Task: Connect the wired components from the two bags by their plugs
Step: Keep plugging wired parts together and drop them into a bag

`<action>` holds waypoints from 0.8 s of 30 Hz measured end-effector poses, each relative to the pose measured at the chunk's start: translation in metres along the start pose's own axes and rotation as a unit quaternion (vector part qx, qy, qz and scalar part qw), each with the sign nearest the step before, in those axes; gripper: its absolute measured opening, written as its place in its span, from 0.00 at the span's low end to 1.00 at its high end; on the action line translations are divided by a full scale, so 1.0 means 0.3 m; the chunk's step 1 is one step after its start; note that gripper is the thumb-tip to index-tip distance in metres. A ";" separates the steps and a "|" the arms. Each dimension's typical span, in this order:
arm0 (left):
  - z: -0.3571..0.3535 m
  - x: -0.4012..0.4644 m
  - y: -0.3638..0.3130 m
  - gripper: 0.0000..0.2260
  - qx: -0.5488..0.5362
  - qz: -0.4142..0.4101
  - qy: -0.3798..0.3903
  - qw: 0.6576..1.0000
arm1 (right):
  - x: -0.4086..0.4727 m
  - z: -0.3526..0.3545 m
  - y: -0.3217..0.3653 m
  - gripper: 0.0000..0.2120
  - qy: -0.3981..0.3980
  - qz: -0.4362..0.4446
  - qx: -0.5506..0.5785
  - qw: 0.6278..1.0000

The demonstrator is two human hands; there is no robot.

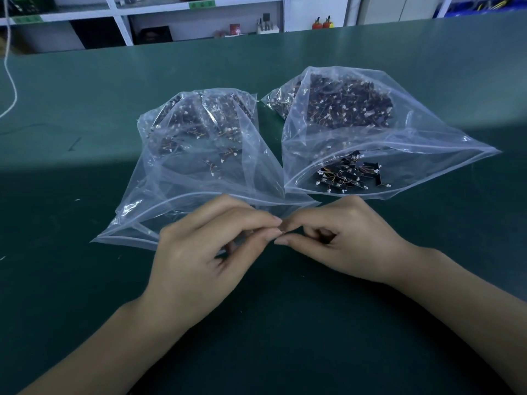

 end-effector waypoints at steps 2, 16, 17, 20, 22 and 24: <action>-0.001 0.001 0.011 0.08 0.000 0.035 0.011 0.999 | 0.000 0.000 -0.001 0.05 -0.007 -0.002 0.001 1.000; -0.023 -0.009 0.028 0.04 0.015 0.028 0.050 0.998 | 0.001 0.004 0.021 0.06 0.014 0.019 -0.050 0.998; -0.023 -0.008 0.029 0.03 0.018 0.030 0.049 0.998 | 0.000 0.004 0.019 0.05 0.005 0.015 -0.050 0.999; -0.019 -0.008 0.038 0.03 0.034 0.040 0.037 0.998 | 0.001 0.011 0.007 0.03 -0.040 -0.011 -0.032 0.999; -0.015 -0.006 0.048 0.03 0.041 0.048 0.030 0.998 | 0.004 0.017 0.004 0.05 -0.069 -0.018 -0.015 0.997; -0.013 -0.004 0.053 0.04 0.044 0.051 0.021 0.998 | 0.007 0.019 0.007 0.05 -0.082 -0.011 -0.007 0.997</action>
Point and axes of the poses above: each hand's wrist, its own x-axis towards the middle knuckle, its own z-axis out of the back of the hand, y = z × x, the point moved 1 cm from there along x, towards the middle knuckle, and after that the axes turned 13 degrees about -y, right-handed, at the moved point
